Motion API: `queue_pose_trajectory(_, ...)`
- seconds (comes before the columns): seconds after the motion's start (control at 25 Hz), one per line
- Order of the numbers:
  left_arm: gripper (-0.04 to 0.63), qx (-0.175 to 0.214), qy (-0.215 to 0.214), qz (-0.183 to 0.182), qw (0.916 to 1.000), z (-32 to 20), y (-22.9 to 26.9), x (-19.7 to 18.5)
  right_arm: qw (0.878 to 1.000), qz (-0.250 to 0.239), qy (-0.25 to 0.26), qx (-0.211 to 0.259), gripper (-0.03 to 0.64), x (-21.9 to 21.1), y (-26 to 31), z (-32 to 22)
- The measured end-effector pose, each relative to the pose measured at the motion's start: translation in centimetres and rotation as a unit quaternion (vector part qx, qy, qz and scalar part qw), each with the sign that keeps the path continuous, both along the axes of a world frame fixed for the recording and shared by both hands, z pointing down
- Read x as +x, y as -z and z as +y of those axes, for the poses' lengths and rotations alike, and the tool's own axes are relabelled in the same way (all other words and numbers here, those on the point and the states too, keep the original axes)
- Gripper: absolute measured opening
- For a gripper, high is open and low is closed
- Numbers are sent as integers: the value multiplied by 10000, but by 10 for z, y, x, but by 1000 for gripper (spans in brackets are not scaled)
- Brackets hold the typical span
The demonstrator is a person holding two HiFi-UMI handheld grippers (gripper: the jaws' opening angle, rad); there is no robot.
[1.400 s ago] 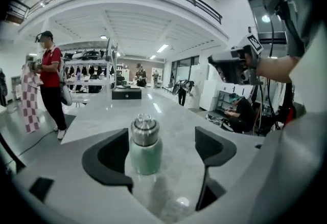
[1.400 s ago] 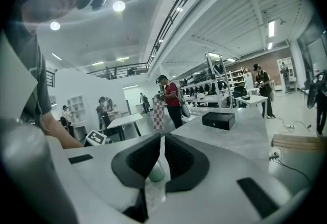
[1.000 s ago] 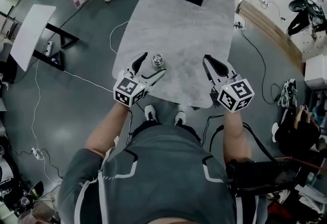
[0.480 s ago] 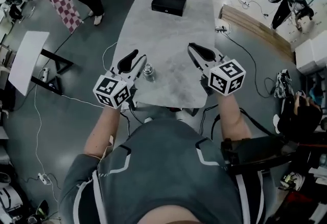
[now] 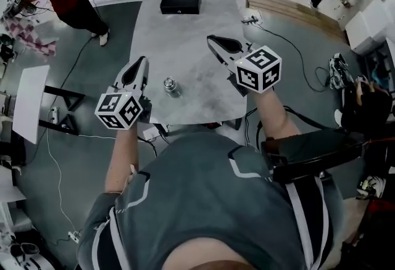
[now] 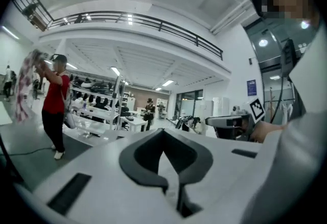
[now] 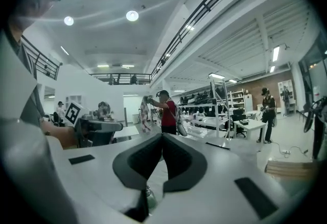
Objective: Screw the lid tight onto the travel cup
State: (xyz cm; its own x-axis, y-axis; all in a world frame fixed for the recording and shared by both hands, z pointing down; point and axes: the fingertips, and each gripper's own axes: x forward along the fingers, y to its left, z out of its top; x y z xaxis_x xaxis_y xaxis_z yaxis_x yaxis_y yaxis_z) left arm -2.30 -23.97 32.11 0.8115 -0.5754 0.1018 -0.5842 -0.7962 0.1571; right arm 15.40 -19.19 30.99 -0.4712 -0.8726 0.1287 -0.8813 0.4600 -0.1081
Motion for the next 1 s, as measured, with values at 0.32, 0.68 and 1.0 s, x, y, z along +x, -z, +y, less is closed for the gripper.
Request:
queue_pose_trajectory(0.32, 9, 214, 53, -430, 9988, -3, 9, 1, 9999, -40, -140, -10, 29, 1, 6, -10)
queue_pose_trajectory(0.68, 9, 220, 81, -493, 9985, 4, 2, 13, 9999, -40, -141, 29, 29, 13, -1, -5)
queue_pose_trajectory(1.0, 9, 109, 116, -383, 9991, -11, 15, -8, 9999, -65, -100, -25, 29, -6, 11, -22)
